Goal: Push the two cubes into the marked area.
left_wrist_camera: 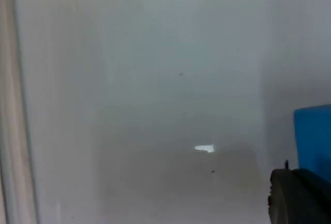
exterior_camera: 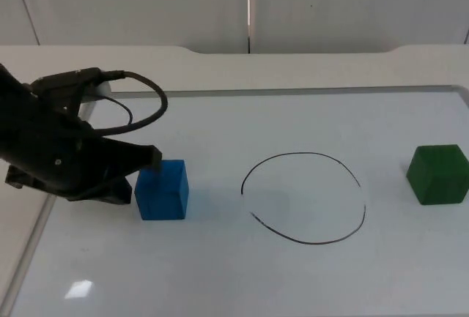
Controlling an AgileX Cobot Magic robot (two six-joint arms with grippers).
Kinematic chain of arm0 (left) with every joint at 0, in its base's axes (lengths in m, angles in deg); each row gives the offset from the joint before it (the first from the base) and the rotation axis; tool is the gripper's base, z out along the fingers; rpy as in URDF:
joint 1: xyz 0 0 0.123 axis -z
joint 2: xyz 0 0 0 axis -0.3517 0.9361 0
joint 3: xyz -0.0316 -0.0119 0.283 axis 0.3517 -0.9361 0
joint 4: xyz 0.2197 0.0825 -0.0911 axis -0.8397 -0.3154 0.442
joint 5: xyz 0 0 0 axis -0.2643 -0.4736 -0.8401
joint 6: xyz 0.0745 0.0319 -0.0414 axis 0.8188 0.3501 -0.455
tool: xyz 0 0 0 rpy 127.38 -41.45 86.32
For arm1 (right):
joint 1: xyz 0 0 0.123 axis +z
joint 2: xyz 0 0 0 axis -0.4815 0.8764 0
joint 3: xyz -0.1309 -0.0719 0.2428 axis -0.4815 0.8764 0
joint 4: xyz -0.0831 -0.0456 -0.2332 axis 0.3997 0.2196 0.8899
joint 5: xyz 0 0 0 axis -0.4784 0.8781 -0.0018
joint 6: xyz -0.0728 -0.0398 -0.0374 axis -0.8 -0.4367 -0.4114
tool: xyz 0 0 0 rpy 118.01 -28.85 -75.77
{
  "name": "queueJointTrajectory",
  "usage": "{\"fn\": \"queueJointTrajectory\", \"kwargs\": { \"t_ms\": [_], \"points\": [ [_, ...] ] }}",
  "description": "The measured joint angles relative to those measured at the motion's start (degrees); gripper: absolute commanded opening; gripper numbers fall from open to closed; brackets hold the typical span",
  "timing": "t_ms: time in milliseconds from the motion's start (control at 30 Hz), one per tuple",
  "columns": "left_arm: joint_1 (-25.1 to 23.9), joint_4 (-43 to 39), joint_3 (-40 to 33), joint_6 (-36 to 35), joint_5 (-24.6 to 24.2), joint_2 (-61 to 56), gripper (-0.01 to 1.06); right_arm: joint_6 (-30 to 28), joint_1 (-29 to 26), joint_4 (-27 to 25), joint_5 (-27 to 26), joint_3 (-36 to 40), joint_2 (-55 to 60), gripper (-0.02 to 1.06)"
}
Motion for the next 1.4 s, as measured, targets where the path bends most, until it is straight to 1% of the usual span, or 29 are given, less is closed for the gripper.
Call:
{"fn": "queueJointTrajectory", "kwargs": {
  "t_ms": [100, 267, 800, 933, 1100, 1400],
  "points": [
    [2.0, 0.0, 0.0, 0.3, 0.7, 0.0, 0.0, 0.0, 0.0, 0.0, 0.0, 0.0, 0.0, 1.05],
    [3.8, 0.0, 0.0, 0.4, 1.5, 0.0, 0.0, 0.0, 0.0, 0.0, 0.0, 0.0, 0.0, 1.05],
    [4.1, 0.6, 0.0, 0.4, 1.6, 0.0, 0.0, 0.0, 0.0, 0.0, 0.0, 0.0, 0.0, 1.05],
    [5.9, 0.9, 0.4, 0.5, 3.2, 0.0, 0.0, 0.0, 0.0, 0.0, 0.0, 0.0, 0.0, 1.05],
    [7.2, 0.9, 0.6, 0.7, 3.6, 0.0, 0.0, 0.0, 0.0, 0.0, 0.0, 0.0, 0.0, 1.05],
    [7.3, 1.1, 0.6, 0.9, 3.7, 0.0, 0.0, 0.0, 0.0, 0.0, 0.0, 0.0, 0.0, 1.05]
  ]
}}
